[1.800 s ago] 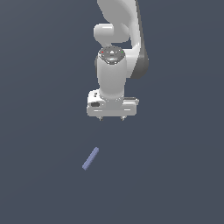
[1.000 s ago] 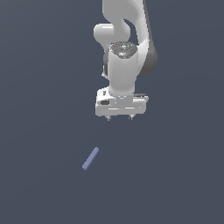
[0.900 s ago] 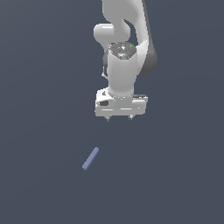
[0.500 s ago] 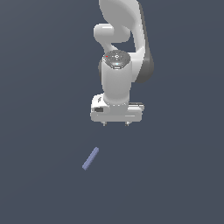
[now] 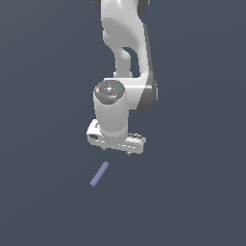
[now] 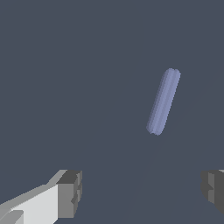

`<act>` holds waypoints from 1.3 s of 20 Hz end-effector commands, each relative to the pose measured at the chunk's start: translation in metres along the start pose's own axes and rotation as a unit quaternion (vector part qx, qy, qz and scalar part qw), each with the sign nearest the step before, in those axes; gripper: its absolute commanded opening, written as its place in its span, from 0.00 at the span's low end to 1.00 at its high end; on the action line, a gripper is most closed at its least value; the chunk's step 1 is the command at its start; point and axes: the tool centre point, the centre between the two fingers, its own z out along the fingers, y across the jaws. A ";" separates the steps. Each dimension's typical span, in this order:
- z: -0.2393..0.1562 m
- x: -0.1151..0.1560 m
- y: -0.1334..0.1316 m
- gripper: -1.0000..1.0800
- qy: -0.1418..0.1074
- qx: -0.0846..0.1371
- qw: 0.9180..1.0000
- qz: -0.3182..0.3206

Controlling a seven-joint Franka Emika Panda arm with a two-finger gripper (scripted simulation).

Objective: Pick up the object and move it to a goal position.

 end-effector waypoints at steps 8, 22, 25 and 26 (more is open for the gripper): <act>0.046 0.044 0.040 0.96 -0.006 -0.007 0.995 0.095; 0.081 0.066 0.069 0.96 -0.010 -0.015 0.988 0.156; 0.082 0.065 0.069 0.96 -0.010 -0.015 0.988 0.155; 0.082 0.065 0.069 0.96 -0.010 -0.015 0.988 0.155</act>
